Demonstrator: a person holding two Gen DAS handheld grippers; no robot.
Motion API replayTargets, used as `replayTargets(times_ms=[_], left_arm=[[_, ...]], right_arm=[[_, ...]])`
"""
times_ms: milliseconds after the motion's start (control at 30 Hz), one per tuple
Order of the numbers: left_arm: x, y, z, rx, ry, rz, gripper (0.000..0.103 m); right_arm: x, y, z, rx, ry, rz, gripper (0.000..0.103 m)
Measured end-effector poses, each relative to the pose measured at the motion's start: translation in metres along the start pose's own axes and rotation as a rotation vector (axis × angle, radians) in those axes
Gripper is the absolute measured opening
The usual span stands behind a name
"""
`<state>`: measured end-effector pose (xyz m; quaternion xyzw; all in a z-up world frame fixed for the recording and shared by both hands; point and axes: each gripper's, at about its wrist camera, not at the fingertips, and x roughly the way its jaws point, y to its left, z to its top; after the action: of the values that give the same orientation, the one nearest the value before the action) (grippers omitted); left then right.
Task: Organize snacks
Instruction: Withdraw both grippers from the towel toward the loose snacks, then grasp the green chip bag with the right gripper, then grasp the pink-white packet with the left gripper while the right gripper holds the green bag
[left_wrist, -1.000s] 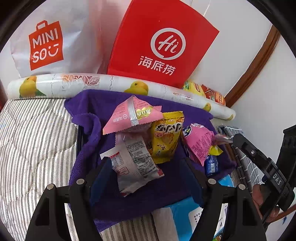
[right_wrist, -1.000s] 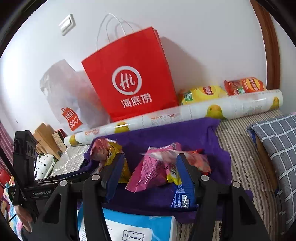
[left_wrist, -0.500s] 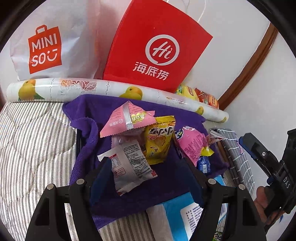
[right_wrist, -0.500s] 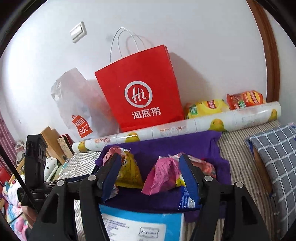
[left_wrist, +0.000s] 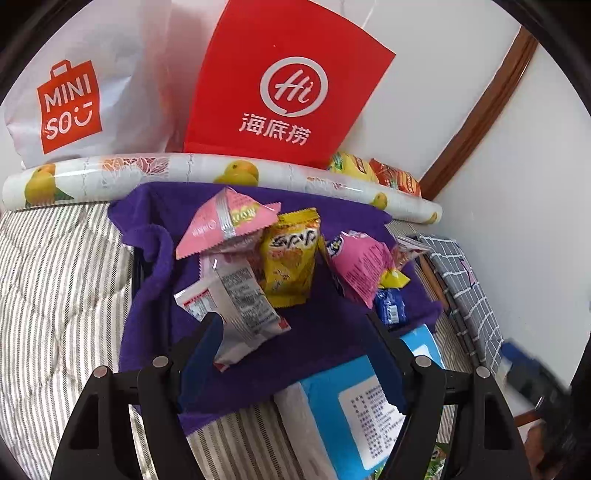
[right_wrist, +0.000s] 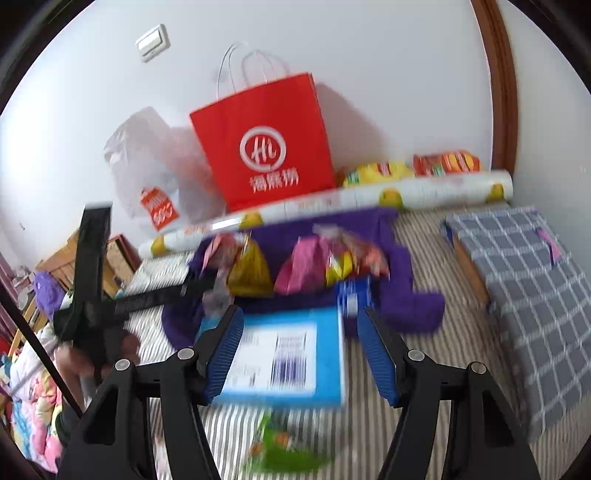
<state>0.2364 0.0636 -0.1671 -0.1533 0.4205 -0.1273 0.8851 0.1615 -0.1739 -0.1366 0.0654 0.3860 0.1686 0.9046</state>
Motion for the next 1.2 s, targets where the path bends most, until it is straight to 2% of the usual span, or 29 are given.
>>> replayTargets(times_ms=[133, 333, 467, 633, 667, 900, 1200], left_arm=[[-0.018, -0.002, -0.011, 0.008, -0.012, 0.007, 0.075], [-0.046, 0.007, -0.035, 0.021, 0.001, 0.052, 0.075], [-0.061, 0.014, -0.054, 0.02, 0.013, 0.081, 0.075], [-0.07, 0.016, -0.078, 0.026, 0.045, 0.104, 0.075], [-0.07, 0.016, -0.083, 0.03, 0.052, 0.108, 0.075], [-0.065, 0.003, -0.12, 0.094, 0.118, 0.123, 0.075], [-0.055, -0.02, -0.157, 0.144, 0.198, -0.02, 0.075]], right_arm=[[-0.001, 0.002, -0.032, 0.005, 0.056, 0.009, 0.065], [0.016, 0.004, -0.078, 0.02, 0.139, 0.082, 0.069], [0.036, 0.016, -0.096, -0.053, 0.156, -0.015, 0.069], [0.048, 0.024, -0.114, -0.115, 0.152, -0.09, 0.067], [0.048, 0.026, -0.115, -0.122, 0.141, -0.098, 0.06], [0.03, 0.016, -0.117, -0.06, 0.117, -0.076, 0.057], [-0.026, -0.022, -0.109, 0.036, 0.025, -0.103, 0.057]])
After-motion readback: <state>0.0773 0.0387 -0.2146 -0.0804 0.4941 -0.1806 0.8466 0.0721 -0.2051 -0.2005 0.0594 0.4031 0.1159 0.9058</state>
